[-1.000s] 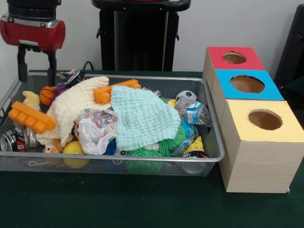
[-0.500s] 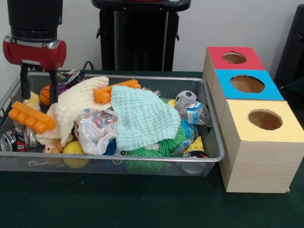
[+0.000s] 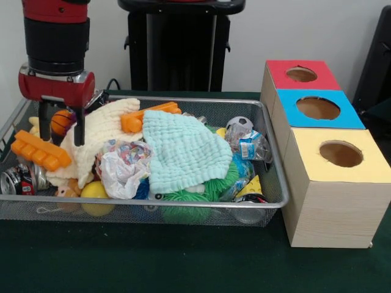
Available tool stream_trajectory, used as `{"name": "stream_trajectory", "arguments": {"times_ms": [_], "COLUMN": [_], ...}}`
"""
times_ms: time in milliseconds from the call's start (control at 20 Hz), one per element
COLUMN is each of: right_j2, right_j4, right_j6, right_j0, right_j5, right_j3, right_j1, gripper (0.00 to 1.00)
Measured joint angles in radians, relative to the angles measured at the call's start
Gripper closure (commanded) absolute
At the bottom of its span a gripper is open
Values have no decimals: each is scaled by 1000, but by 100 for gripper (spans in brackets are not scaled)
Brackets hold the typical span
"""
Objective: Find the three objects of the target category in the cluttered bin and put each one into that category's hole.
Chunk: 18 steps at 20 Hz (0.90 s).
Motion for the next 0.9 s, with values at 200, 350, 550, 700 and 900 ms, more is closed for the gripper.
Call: {"name": "stream_trajectory", "arguments": {"times_ms": [200, 350, 550, 700, 900], "right_j2": [-1, -1, -1, -1, -1], "right_j4": [0, 0, 0, 0, 0], "right_j6": [0, 0, 0, 0, 0], "right_j0": [12, 17, 22, 22, 23], "right_j5": [0, 0, 0, 0, 0], "right_j3": [-3, -8, -20, -32, -51], "right_j1": [-1, -5, -8, -7, -7], "gripper": [0, 0, 0, 0, 0]}}
